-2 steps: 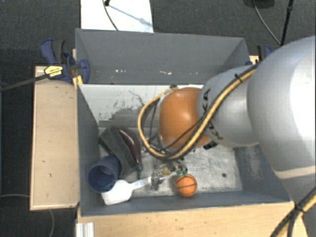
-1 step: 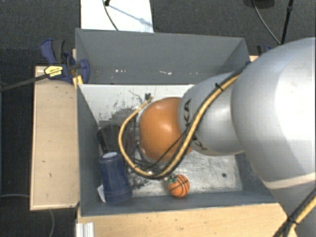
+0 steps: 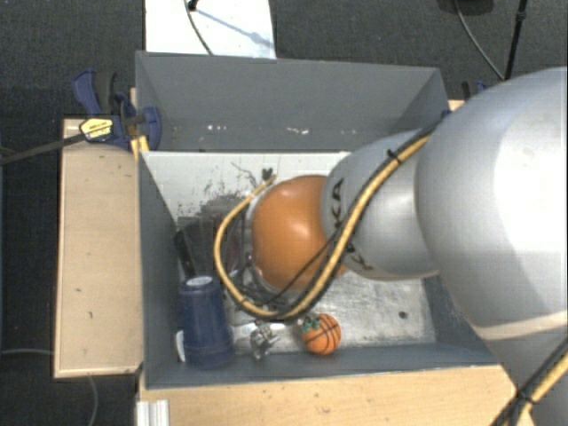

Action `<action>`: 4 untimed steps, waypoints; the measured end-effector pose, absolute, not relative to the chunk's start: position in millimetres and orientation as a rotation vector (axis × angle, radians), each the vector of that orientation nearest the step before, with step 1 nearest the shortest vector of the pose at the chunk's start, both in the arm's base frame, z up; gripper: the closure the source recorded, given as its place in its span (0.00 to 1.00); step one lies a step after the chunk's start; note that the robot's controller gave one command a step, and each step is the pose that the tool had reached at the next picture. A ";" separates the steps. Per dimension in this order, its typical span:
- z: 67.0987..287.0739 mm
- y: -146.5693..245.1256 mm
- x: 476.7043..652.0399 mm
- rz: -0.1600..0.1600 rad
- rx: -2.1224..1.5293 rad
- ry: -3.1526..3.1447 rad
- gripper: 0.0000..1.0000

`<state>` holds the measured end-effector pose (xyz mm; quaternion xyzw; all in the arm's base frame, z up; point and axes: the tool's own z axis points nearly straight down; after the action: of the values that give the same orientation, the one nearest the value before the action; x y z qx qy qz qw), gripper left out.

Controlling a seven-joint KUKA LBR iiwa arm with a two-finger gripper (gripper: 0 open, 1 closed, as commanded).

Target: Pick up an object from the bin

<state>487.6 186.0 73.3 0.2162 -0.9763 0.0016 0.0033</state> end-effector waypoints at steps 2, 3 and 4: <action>72.0 158.6 479.9 0.000 1.046 -2.976 1.00; 72.0 159.0 479.4 -0.001 1.045 -2.975 1.00; 116.0 159.0 479.7 -0.002 1.060 -2.956 1.00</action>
Offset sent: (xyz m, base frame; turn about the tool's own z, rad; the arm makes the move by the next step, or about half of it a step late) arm -0.0116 -0.0275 -0.0033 -0.2480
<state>479.7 159.0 116.0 0.3374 -0.9414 -0.0005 0.0005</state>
